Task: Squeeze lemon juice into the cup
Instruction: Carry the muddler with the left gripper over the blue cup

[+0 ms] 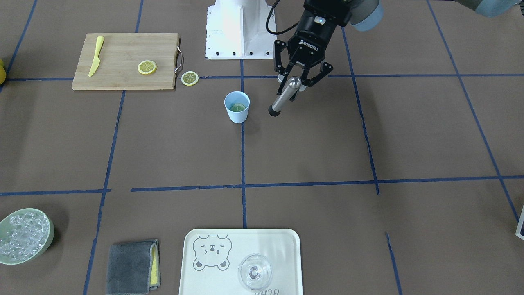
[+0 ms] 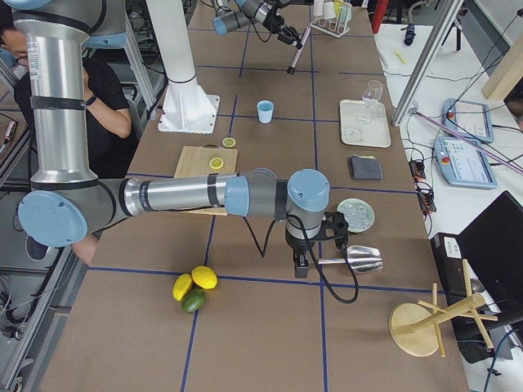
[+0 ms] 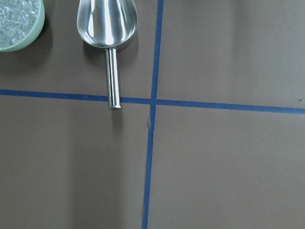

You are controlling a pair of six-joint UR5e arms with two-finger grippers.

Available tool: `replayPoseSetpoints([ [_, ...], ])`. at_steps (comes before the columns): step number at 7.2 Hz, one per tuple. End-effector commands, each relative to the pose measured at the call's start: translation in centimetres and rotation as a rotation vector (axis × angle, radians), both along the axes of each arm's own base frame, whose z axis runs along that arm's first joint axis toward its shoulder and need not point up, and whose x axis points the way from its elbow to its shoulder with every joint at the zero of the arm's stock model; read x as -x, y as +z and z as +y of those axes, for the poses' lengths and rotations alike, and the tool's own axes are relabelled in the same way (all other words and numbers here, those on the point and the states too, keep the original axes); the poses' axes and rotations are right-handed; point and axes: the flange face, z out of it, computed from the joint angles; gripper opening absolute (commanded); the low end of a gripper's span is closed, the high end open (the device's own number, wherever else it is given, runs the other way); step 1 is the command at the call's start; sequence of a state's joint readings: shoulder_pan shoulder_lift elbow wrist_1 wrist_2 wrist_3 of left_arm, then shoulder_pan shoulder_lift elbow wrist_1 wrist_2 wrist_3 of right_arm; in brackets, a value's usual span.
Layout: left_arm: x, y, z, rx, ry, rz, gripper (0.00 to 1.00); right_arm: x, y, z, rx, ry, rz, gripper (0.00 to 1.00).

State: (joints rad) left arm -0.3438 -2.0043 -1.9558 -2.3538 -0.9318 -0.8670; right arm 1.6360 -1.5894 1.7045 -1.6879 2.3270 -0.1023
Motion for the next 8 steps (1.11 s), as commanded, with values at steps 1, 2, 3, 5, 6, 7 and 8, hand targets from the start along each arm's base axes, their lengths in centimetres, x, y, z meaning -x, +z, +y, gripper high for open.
replayPoseSetpoints([
  [1, -5.9, -0.5, 5.3, 0.004, 0.013, -0.012, 0.0, 0.0, 3.1, 3.0, -0.033, 0.022, 0.0, 1.0],
  [2, -7.8, -1.7, 6.4, 0.0, 0.037, -0.004, 0.0, 0.1, 3.6, 4.0, -0.017, 0.031, -0.007, 1.0],
  [3, -9.3, -2.0, 7.1, 0.0, 0.057, -0.013, 0.0, 0.2, 3.6, 4.0, -0.016, 0.032, -0.016, 1.0],
  [5, -10.0, -1.8, 8.0, 0.0, 0.079, -0.014, 0.0, 0.2, 3.8, 4.0, -0.011, 0.032, -0.015, 1.0],
  [6, -10.1, -1.8, 7.9, 0.0, 0.079, -0.016, 0.0, 0.2, 3.8, 4.0, -0.011, 0.032, -0.015, 1.0],
  [7, -11.3, -1.2, 7.8, 0.005, 0.079, -0.034, 0.0, 0.2, 3.8, 4.0, -0.011, 0.032, -0.017, 1.0],
  [8, -12.8, -0.8, 7.6, 0.016, 0.079, -0.048, 0.0, 0.1, 3.8, 4.1, -0.011, 0.034, -0.017, 1.0],
])
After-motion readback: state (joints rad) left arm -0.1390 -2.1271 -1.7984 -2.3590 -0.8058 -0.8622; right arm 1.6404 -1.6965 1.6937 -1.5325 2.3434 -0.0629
